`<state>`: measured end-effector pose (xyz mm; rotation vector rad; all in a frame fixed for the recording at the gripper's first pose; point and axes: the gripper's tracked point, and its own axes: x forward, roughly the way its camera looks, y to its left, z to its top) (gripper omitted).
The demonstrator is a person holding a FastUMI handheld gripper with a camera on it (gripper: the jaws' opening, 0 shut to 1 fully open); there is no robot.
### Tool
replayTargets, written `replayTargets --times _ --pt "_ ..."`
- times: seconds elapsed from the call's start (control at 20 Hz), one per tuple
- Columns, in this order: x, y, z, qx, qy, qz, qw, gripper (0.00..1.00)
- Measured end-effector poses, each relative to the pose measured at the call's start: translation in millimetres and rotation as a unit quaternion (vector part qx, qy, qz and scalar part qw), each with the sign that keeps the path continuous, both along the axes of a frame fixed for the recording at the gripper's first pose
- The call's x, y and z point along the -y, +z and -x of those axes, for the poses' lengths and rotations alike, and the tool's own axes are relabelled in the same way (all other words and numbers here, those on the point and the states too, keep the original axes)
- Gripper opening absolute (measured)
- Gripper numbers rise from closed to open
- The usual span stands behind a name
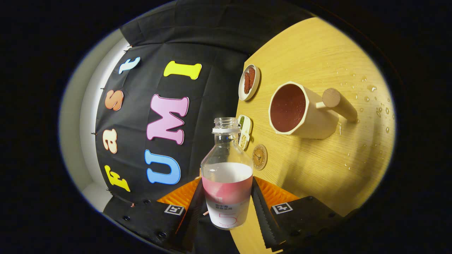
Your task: Take the bottle from table, then pour the juice into the cup, finally place the bottle on the coaster
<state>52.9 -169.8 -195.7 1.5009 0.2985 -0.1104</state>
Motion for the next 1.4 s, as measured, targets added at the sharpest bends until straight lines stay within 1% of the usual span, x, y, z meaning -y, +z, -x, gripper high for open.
replayTargets --times 0.3,0.5,0.7,1.05,1.4 --pt "2.8 4.1 -3.3 -0.001 -0.032 -0.049 0.998 0.74" --pt "3.4 6.1 -4.8 -0.002 -0.037 -0.077 0.996 0.75" --pt "9.0 7.3 -5.9 -0.006 -0.053 -0.113 0.992 0.75" --pt "16.1 -2.8 -10.0 -0.024 -0.067 -0.158 0.985 0.74" --pt "18.1 -7.0 -15.1 -0.034 -0.072 -0.192 0.978 0.75"
